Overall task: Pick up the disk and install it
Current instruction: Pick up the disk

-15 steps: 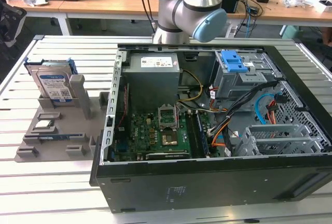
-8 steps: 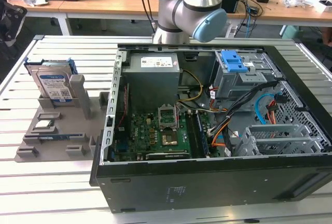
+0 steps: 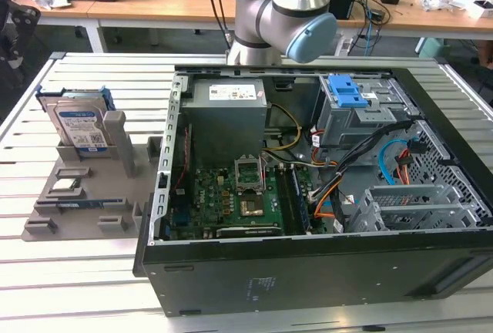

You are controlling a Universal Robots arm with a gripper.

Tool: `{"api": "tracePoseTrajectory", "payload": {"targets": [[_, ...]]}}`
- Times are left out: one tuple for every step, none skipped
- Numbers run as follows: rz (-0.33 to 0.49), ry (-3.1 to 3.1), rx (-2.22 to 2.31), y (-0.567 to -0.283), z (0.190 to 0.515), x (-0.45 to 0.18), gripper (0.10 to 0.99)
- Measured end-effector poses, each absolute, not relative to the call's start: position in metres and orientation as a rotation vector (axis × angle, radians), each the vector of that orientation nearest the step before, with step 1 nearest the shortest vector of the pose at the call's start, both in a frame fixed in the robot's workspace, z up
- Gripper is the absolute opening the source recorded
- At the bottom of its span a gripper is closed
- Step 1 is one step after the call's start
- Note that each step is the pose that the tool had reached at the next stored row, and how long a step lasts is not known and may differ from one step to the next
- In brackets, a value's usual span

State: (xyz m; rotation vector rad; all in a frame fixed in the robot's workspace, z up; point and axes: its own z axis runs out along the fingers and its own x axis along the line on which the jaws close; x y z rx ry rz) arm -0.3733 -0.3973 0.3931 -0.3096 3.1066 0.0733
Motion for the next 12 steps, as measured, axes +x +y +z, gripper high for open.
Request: {"api": "tracePoseTrajectory", "payload": {"targets": [[0.074,3.104,-0.338,-0.3973,0.3931,-0.3733,0.106],[0.074,3.099,-0.383,-0.3973,0.3931,-0.3733,0.106],[0.074,3.098,-0.399,-0.3973,0.3931,-0.3733,0.106],[0.074,3.096,-0.414,-0.3973,0.3931,-0.3733,0.106],[0.074,3.093,-0.438,-0.3973,0.3931,-0.3733,0.106],[0.075,3.09,-0.46,-0.3973,0.3932,-0.3733,0.106],[0.075,3.088,-0.475,-0.3973,0.3932,-0.3733,0.106],[0.075,3.086,-0.489,-0.3973,0.3931,-0.3733,0.106],[0.075,3.083,-0.51,-0.3973,0.3931,-0.3733,0.106],[0.075,3.081,-0.524,-0.3973,0.3931,-0.3733,0.106],[0.075,3.078,-0.541,-0.3973,0.3931,-0.3733,0.106],[0.075,3.076,-0.554,-0.3973,0.3931,-0.3733,0.106]]}}
